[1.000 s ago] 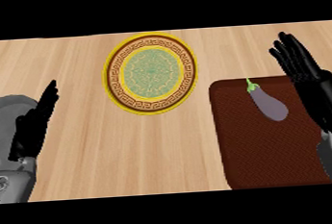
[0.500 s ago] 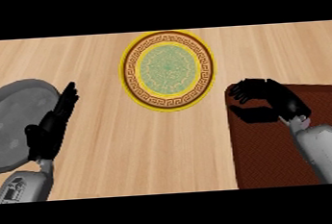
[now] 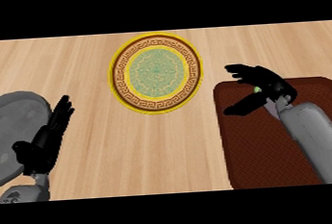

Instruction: Pick the eggplant from the tray and place it in the plate

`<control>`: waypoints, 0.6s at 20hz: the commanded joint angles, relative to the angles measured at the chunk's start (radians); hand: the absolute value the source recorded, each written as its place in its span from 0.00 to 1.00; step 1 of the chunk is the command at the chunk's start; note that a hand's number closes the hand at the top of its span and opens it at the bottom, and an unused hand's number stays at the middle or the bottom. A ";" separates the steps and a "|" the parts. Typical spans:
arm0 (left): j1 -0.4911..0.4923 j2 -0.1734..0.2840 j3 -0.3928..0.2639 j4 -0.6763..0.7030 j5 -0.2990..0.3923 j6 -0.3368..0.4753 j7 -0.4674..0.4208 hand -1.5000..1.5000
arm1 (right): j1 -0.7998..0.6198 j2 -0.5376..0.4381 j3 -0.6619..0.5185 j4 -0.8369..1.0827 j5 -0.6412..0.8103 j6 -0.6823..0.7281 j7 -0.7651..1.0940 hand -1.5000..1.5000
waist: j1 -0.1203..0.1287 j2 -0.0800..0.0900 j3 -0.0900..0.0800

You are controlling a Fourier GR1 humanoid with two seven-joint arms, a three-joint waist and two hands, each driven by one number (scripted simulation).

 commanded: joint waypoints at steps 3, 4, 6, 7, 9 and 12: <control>-0.018 -0.010 0.034 0.063 -0.009 -0.027 -0.035 0.50 | -0.081 -0.085 -0.032 0.006 0.069 0.076 0.040 0.00 | -0.012 -0.002 0.001; -0.016 -0.015 0.023 0.063 -0.022 -0.020 -0.048 0.50 | -0.160 -0.097 -0.029 0.030 0.058 0.124 0.108 0.00 | -0.008 -0.001 0.000; 0.001 -0.008 0.025 0.019 -0.005 -0.020 -0.010 0.50 | -0.187 -0.141 0.023 0.052 0.073 0.224 0.168 0.00 | 0.000 -0.002 0.000; 0.021 -0.013 0.020 -0.003 -0.012 -0.012 -0.011 0.50 | -0.203 -0.175 0.007 0.033 0.040 0.295 0.188 0.00 | -0.003 -0.004 0.000; -0.024 0.006 0.036 0.042 -0.007 -0.033 -0.010 0.50 | -0.267 -0.167 0.045 0.113 0.050 0.378 0.231 0.00 | 0.004 0.001 0.000; -0.012 -0.023 0.018 0.020 -0.014 -0.022 -0.013 0.50 | -0.277 -0.152 0.100 0.151 0.052 0.493 0.280 0.00 | 0.003 0.000 0.000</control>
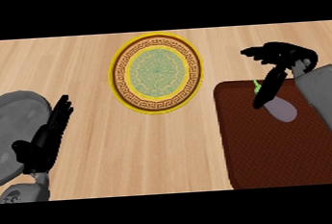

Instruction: Pick the eggplant from the tray and place it in the plate

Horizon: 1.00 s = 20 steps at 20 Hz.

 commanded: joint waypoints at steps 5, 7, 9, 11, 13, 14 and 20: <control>-0.001 -0.018 0.008 0.030 -0.026 0.010 -0.023 0.50 | -0.125 0.029 0.047 0.134 -0.025 0.271 0.163 0.00 | -0.007 -0.001 0.000; 0.012 -0.017 0.003 -0.039 -0.010 -0.005 0.015 0.50 | -0.146 0.024 0.024 0.228 -0.013 0.281 0.141 0.00 | 0.002 0.000 0.001; -0.032 -0.016 0.013 0.036 -0.030 -0.005 -0.015 0.50 | -0.162 0.018 0.047 0.234 -0.004 0.332 0.165 0.00 | -0.006 0.002 0.000; -0.031 -0.044 0.001 0.019 -0.039 0.018 0.002 0.50 | -0.179 0.014 0.078 0.287 0.060 0.329 0.110 0.00 | 0.000 0.004 0.001; 0.033 -0.009 0.028 -0.027 -0.008 -0.024 0.004 0.50 | -0.164 0.003 0.058 0.274 0.047 0.354 0.140 0.00 | -0.005 -0.001 0.001; 0.010 -0.038 0.022 0.019 -0.027 -0.004 -0.022 0.50 | -0.147 -0.005 0.086 0.296 0.092 0.350 0.063 0.00 | -0.004 0.002 0.001; 0.029 -0.032 0.025 -0.004 -0.043 -0.016 -0.032 0.50 | -0.150 0.035 0.127 0.367 0.152 0.390 0.044 0.00 | -0.002 0.001 0.001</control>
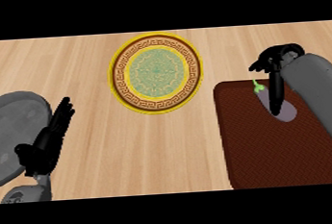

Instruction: Pick the eggplant from the tray and place it in the plate

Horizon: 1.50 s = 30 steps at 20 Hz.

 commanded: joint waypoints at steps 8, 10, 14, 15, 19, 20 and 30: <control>-0.001 -0.002 0.027 -0.053 -0.015 -0.021 0.061 0.50 | 0.011 -0.018 0.012 0.130 0.176 0.059 -0.179 0.00 | 0.002 0.001 0.001; 0.043 -0.008 0.030 -0.093 -0.018 -0.014 0.059 0.50 | 0.089 0.040 0.031 0.026 0.190 0.024 -0.107 0.00 | -0.008 -0.004 0.000; -0.033 -0.035 0.043 0.018 -0.044 -0.015 0.021 0.50 | 0.056 0.053 0.013 0.129 0.271 -0.005 -0.156 0.00 | -0.007 -0.001 0.000; -0.019 -0.017 0.049 -0.018 -0.014 -0.052 0.038 0.50 | 0.079 0.052 0.047 0.183 0.312 -0.058 -0.243 0.00 | 0.001 0.002 0.001; -0.030 -0.009 0.065 -0.022 -0.010 -0.064 0.061 0.50 | 0.076 0.048 0.006 0.205 0.295 0.007 -0.286 1.00 | -0.001 0.001 0.001; 0.010 -0.032 0.058 0.009 -0.023 -0.053 0.009 0.50 | 0.092 0.044 0.014 0.145 0.282 0.076 -0.276 1.00 | -0.009 -0.002 0.000; 0.025 -0.018 0.074 -0.035 -0.032 -0.055 0.032 0.50 | 0.213 0.097 -0.041 0.034 0.321 -0.178 -0.269 1.00 | -0.032 -0.013 -0.001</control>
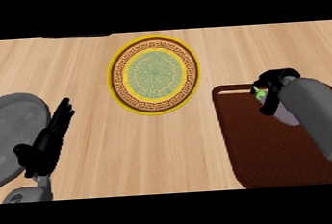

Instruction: Pick the eggplant from the tray and place it in the plate

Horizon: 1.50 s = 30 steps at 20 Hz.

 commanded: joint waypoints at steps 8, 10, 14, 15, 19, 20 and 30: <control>0.075 0.026 0.063 0.012 0.016 0.032 0.017 0.50 | 0.124 0.109 -0.152 -0.259 0.078 -0.739 0.330 1.00 | -0.151 -0.060 0.012; 0.074 0.039 0.068 0.007 0.011 0.033 0.019 0.50 | 0.141 0.156 -0.119 -0.335 0.134 -0.840 0.386 1.00 | -0.145 -0.056 0.012; 0.089 0.028 0.061 0.007 0.009 0.031 0.007 0.50 | 0.186 0.242 -0.058 -0.512 0.233 -0.995 0.509 1.00 | -0.140 -0.046 0.012; 0.079 0.031 0.068 0.003 0.024 0.026 0.029 0.50 | 0.200 0.260 -0.023 -0.550 0.274 -1.013 0.550 1.00 | -0.138 -0.045 0.012; 0.098 0.034 0.058 -0.014 0.006 0.029 0.008 0.50 | 0.229 0.302 0.086 -0.734 0.423 -1.037 0.711 1.00 | -0.125 -0.043 0.012; 0.069 0.035 0.066 -0.029 0.026 0.021 0.031 0.50 | 0.251 0.305 0.115 -0.775 0.469 -1.036 0.749 1.00 | -0.126 -0.039 0.013; 0.070 0.021 0.040 -0.049 0.029 -0.011 0.014 0.50 | 0.279 0.442 0.289 -1.149 0.941 -0.812 1.038 1.00 | -0.047 -0.004 0.015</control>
